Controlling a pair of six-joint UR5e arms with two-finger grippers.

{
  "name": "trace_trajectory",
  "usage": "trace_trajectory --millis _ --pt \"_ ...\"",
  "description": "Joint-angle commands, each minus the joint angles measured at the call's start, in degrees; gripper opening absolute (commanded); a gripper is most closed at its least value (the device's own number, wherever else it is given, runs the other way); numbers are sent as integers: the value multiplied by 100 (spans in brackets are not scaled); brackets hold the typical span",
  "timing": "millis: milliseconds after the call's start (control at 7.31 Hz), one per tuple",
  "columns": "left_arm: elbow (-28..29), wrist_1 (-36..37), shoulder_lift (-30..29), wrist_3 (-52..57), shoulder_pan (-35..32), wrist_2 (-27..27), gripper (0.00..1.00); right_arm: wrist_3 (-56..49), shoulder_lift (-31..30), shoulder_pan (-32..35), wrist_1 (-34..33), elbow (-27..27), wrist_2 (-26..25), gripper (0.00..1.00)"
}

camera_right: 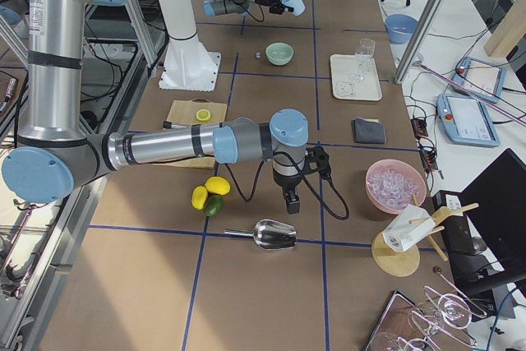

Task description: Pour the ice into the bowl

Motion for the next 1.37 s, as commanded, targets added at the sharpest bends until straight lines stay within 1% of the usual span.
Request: trace_trajectory --millis 0,137,273,410,547,684,820,957,1094,1230 --pt "-3 120 186 -372 -141 -546 0 -5 8 16 0 31 7 100" --pt "-3 382 387 -390 -228 -653 0 -5 9 16 0 31 -2 100" --pt "-3 515 598 -747 -421 -976 0 -5 9 16 0 31 -2 100" --pt "-3 943 774 -1630 -858 -1728 0 -5 17 16 0 31 -2 100" --pt "-3 1565 898 -2526 -1454 -2579 0 3 17 16 0 39 7 100" --pt "6 1997 1065 -2726 -1869 -3075 0 21 17 16 0 48 -2 100" --pt "6 2071 1458 -2746 -2125 -3254 0 21 17 16 0 48 -2 100" --pt "6 2063 1906 -2937 -2450 -3743 0 21 26 16 0 48 7 100" --pt "41 2002 2302 -3531 -2697 -4322 0 21 26 16 0 48 7 100" --pt "85 1897 2723 -3928 -2760 -4467 0 30 26 16 0 57 7 100"
